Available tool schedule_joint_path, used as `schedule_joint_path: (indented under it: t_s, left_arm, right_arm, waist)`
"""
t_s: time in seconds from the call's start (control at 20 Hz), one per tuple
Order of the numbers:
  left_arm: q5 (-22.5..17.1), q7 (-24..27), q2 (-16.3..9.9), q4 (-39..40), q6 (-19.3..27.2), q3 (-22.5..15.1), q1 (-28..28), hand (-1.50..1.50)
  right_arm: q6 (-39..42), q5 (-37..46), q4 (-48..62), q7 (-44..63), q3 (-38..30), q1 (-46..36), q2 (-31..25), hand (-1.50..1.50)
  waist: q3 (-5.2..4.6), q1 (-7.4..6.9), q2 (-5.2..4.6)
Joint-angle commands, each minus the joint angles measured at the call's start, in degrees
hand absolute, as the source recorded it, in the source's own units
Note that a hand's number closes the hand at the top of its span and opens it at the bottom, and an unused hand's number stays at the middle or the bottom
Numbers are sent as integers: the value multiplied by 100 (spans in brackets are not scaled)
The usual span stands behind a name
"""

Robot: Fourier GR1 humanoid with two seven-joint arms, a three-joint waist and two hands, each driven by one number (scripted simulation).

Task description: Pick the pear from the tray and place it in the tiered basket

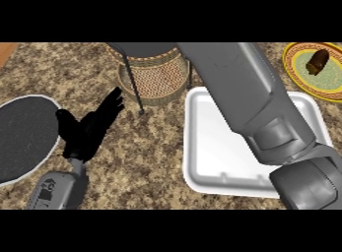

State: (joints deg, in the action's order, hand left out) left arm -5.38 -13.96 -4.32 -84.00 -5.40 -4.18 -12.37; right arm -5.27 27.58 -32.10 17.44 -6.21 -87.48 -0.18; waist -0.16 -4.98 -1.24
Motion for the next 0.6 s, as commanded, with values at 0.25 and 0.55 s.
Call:
schedule_joint_path:
  t_s: [0.25, 0.55]
  left_arm:
    - [132, 3, 113, 229, -23, -145, -432, 0]
    - [188, -58, 145, 179, 21, -206, -307, 0]
  right_arm:
    - [-284, -1505, 1006, -1255, 30, -309, 18, -150]
    - [-1093, -2091, 1128, -1814, 261, -605, 18, -150]
  waist:
    - [-7, -325, -82]
    - [-8, -397, -29]
